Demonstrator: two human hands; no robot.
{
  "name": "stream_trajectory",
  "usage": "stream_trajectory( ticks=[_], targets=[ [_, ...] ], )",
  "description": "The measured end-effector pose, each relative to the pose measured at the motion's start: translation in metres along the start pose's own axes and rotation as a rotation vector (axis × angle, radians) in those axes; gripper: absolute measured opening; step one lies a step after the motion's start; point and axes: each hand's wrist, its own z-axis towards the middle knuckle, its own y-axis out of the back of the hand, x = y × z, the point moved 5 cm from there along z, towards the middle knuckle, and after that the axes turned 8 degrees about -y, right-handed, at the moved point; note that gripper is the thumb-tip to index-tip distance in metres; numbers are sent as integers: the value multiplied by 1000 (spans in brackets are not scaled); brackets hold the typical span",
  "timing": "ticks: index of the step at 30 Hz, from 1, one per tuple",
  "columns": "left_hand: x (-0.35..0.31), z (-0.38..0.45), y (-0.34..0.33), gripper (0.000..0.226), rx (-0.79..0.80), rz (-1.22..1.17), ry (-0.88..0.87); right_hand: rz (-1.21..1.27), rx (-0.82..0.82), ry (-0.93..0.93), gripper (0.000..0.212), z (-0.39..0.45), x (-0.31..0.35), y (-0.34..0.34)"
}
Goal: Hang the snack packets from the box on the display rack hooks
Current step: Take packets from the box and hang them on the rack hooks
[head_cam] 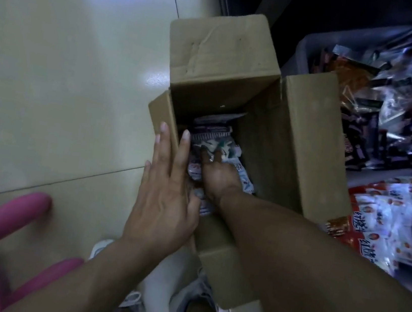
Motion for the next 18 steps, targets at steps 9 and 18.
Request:
stream_trajectory(
  ticks=[9, 18],
  targets=[
    [-2, 1, 20, 117, 234, 123, 81, 188, -128, -14, 58, -75, -29, 104],
    [-34, 9, 54, 125, 257, 184, 8, 540, -295, -53, 81, -198, -81, 166]
  ],
)
